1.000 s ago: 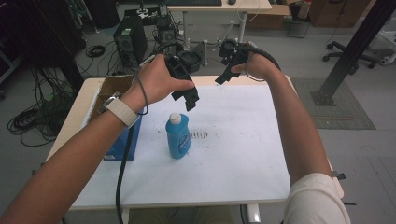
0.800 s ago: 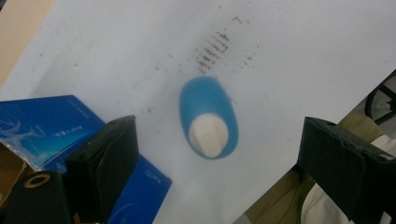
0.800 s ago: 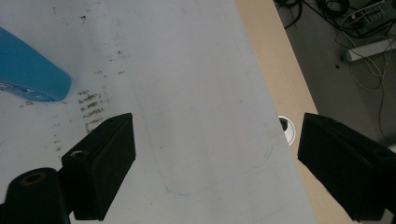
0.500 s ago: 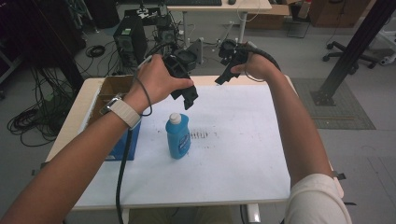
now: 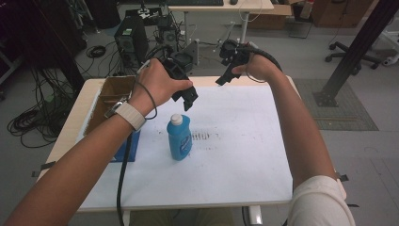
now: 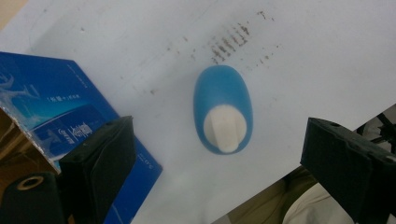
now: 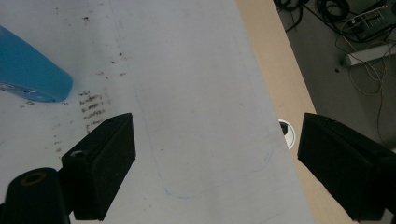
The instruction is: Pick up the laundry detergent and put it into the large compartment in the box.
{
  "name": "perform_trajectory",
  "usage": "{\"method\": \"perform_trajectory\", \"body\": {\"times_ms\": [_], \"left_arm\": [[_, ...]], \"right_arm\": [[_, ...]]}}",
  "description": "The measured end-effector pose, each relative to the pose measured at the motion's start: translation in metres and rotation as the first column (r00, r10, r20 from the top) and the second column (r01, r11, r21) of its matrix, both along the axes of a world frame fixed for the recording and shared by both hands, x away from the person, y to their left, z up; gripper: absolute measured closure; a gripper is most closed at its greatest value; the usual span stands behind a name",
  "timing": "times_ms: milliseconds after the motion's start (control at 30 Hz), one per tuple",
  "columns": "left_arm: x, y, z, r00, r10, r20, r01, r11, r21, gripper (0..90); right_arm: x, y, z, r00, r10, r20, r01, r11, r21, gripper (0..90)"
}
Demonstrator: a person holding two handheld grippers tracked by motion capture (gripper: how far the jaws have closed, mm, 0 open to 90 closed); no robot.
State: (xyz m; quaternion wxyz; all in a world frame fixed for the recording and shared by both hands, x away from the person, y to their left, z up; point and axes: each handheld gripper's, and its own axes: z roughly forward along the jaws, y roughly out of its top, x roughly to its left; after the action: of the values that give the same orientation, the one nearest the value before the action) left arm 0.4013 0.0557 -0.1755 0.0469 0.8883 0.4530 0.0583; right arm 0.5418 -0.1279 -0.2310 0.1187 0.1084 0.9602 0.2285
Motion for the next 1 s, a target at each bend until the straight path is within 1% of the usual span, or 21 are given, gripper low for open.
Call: {"method": "perform_trajectory", "body": {"times_ms": [100,167,300,400,467,533,867,900,1000], "left_arm": [[0.001,0.0,-0.003,1.0,0.001,-0.009,-0.001,1.0,-0.007,11.0],[0.001,-0.001,-0.007,0.9999,-0.005,-0.016,0.005,1.0,-0.004,11.2],[0.002,-0.001,-0.01,0.9996,-0.008,-0.028,0.008,1.0,-0.005,11.3],[0.003,-0.001,-0.012,0.9997,-0.003,-0.024,0.003,1.0,-0.001,11.3],[0.003,-0.002,-0.013,0.9996,0.004,-0.027,-0.004,1.0,-0.007,11.4],[0.003,-0.002,-0.015,0.9995,0.002,-0.031,-0.003,1.0,-0.003,11.5],[0.004,0.0,-0.03,0.9984,0.011,-0.055,-0.011,0.9999,0.002,11.7],[0.004,0.0,-0.033,0.9984,0.016,-0.054,-0.016,0.9999,-0.003,11.7],[0.004,0.001,-0.035,0.9984,0.01,-0.056,-0.01,0.9999,-0.003,11.9]], "right_arm": [[0.0,0.001,0.0,1.0,0.002,0.002,-0.002,1.0,0.002,11.7],[0.0,0.002,-0.001,1.0,0.005,0.0,-0.005,1.0,0.001,11.8],[0.0,0.003,-0.001,1.0,0.004,0.0,-0.004,1.0,0.003,11.8],[0.0,0.003,-0.001,1.0,0.004,0.0,-0.004,1.0,0.004,11.8],[0.001,0.003,-0.001,1.0,0.007,0.0,-0.007,1.0,0.002,11.8],[0.0,0.003,-0.001,1.0,0.006,0.0,-0.006,1.0,0.002,11.8],[0.0,0.004,-0.002,1.0,0.01,-0.001,-0.01,1.0,-0.005,11.7],[-0.001,0.005,-0.002,1.0,0.01,-0.002,-0.01,1.0,-0.005,11.8],[-0.001,0.005,-0.003,0.9999,0.01,-0.002,-0.01,1.0,-0.003,11.8]]}}
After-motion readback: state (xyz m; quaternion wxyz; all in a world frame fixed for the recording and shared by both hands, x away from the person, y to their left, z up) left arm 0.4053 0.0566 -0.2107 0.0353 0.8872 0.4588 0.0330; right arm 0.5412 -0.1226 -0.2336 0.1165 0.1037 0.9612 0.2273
